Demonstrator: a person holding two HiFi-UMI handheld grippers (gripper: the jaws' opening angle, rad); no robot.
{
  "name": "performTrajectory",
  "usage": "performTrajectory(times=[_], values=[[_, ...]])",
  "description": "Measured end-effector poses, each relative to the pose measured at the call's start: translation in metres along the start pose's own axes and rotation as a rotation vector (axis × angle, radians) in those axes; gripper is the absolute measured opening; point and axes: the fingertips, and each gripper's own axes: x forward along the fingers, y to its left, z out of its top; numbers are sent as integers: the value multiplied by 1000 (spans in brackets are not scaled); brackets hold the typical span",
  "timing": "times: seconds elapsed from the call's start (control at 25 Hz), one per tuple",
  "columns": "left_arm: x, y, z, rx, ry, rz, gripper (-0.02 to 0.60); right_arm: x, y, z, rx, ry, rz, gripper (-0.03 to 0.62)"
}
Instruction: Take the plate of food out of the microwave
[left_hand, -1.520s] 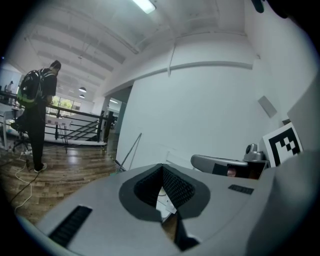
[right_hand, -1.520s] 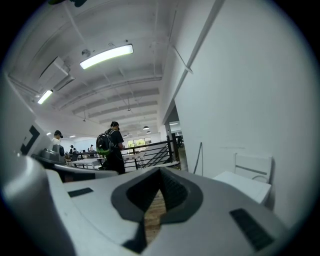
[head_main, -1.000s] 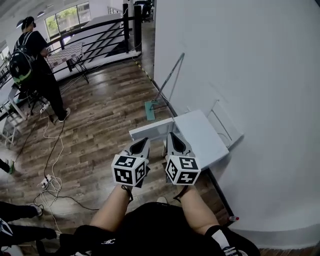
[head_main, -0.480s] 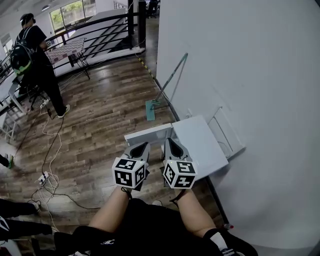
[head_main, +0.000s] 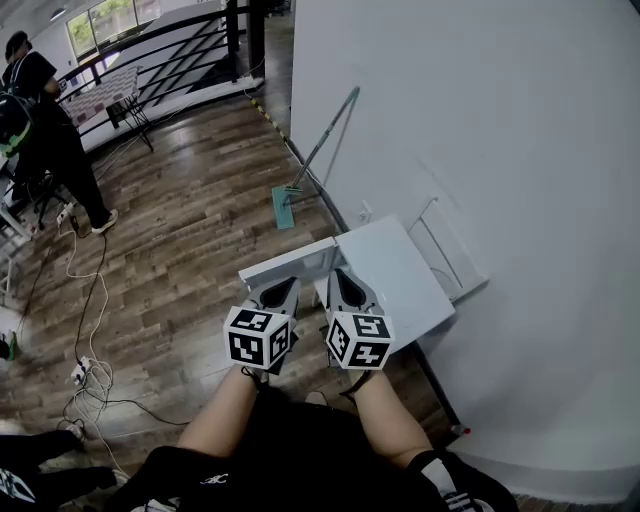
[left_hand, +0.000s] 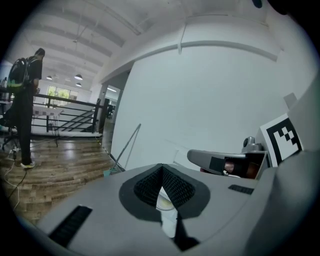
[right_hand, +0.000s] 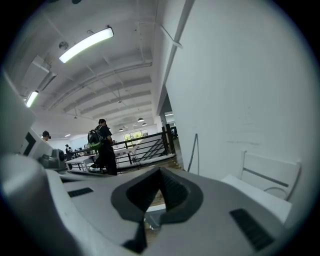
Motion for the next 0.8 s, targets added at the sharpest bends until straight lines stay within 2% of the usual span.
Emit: performTrajectory(times=[0.16,0.4,0.64,0.8], values=[[12,22,16,12,10,-59,-2,21,6,6,9,-7,-52,13],[29,48,32,12,50,-189,-2,42,0,19,19,-17,-231,13],[53,52,16,14,146,-371,-2,32,-14,4,69,-33,-426,14],[72,39,-11,-31,224,-455,-2,19,-27,-20,86,1,-509,14]])
